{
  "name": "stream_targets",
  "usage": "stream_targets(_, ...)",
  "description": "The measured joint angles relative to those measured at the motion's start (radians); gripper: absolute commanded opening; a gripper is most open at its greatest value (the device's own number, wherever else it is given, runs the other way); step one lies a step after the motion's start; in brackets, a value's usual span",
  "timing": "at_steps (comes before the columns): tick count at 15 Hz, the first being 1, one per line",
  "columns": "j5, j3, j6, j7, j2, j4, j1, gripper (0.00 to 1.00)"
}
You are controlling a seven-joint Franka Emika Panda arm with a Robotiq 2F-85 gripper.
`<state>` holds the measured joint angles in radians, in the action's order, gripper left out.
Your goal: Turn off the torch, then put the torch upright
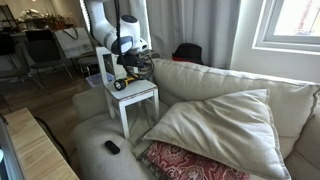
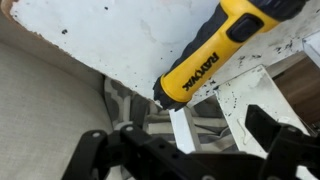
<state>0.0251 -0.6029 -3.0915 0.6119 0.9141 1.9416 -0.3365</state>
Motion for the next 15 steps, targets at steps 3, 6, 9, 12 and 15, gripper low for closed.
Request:
stream_targets(3, 0.015, 0.112, 0.000, -0.091, -0.023, -0.020, 0.147, 1.00)
stream_targets(6, 0.037, 0.199, 0.001, -0.170, -0.031, -0.044, 0.263, 1.00)
stream_targets(9, 0.047, 0.279, 0.001, -0.222, -0.031, -0.072, 0.347, 1.00)
stream_targets(12, 0.048, 0.364, 0.001, -0.274, -0.026, -0.097, 0.415, 1.00)
stream_targets(15, 0.048, 0.400, 0.005, -0.313, -0.009, -0.120, 0.443, 1.00)
